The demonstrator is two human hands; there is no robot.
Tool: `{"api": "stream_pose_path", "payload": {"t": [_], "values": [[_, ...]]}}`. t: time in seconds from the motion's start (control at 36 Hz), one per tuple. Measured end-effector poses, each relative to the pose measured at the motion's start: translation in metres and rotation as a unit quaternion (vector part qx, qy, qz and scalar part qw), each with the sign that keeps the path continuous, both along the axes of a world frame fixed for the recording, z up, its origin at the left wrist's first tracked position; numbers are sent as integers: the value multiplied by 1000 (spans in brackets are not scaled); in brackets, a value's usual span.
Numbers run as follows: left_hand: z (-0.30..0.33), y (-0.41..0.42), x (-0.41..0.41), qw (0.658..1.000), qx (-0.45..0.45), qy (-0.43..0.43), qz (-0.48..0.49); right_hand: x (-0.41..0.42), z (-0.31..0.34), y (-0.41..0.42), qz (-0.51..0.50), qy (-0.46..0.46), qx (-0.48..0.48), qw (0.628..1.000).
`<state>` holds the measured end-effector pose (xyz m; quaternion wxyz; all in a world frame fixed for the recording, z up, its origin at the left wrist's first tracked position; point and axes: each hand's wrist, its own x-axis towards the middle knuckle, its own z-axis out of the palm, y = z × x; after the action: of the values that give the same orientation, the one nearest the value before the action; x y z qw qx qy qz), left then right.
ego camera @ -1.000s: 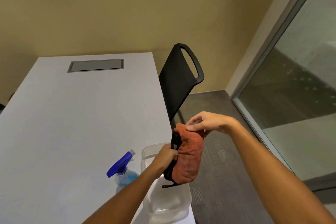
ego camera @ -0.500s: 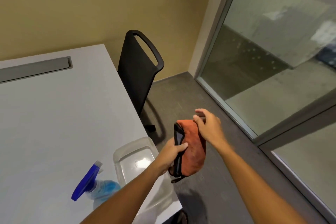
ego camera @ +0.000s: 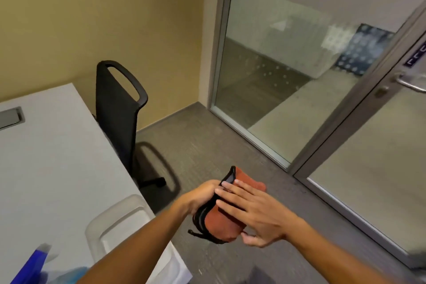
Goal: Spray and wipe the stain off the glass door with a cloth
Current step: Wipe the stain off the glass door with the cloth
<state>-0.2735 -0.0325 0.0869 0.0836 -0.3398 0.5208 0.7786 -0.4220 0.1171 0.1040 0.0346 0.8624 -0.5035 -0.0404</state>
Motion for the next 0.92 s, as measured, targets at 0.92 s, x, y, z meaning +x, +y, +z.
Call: {"api": "stream_pose_path", "payload": {"t": [0.92], "values": [[50, 113, -325, 718, -665, -7, -206, -266, 35, 205, -309, 10, -278, 909]]}}
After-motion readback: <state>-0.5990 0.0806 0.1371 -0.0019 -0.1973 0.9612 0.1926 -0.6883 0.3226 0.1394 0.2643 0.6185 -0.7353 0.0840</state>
